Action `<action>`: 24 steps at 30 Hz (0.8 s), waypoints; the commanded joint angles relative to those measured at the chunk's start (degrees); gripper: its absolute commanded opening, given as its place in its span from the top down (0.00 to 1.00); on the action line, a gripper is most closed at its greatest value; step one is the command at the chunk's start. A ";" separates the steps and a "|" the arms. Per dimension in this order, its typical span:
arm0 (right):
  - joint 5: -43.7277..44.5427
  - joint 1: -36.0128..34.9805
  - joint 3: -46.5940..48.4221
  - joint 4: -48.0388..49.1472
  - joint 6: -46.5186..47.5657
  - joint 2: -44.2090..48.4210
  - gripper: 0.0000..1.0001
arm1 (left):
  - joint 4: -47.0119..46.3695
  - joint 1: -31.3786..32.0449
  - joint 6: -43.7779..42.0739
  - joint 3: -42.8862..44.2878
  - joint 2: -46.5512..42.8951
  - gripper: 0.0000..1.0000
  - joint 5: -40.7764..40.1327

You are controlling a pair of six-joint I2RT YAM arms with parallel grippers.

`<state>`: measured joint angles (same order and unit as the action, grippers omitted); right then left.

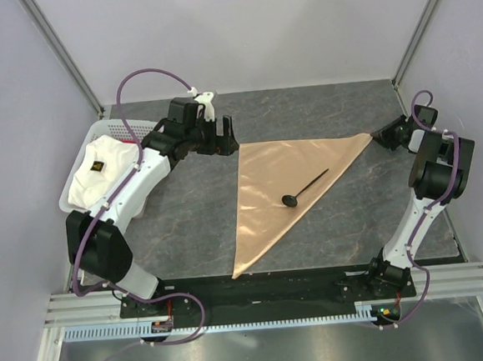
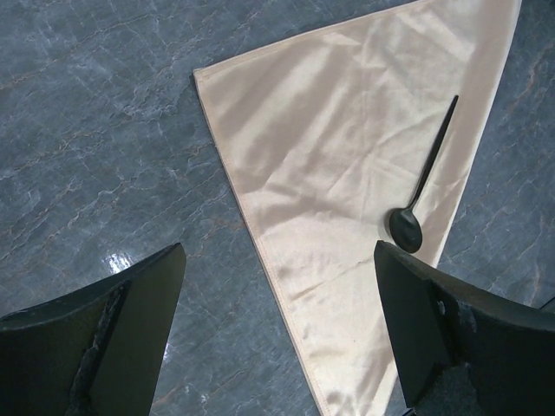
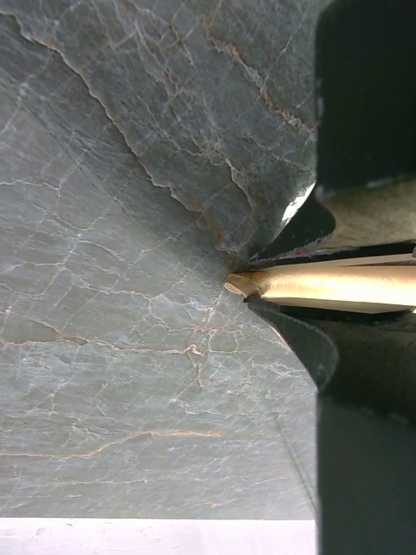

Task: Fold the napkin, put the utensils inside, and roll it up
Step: Fold the napkin

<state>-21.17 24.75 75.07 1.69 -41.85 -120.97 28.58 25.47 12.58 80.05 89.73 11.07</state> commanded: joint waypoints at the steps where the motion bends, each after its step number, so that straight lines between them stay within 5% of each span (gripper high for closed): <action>1: 0.69 0.21 1.48 0.86 0.27 -1.64 0.76 | -1.60 0.01 0.17 0.02 0.79 0.03 1.32; 24: 2.18 0.21 4.12 -1.17 3.96 -4.89 0.89 | -1.51 0.01 0.25 0.19 1.93 0.03 2.46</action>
<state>-20.91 24.75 78.41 1.39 -40.32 -123.59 28.60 25.47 12.58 80.05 90.74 12.16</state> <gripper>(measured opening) 0.137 0.971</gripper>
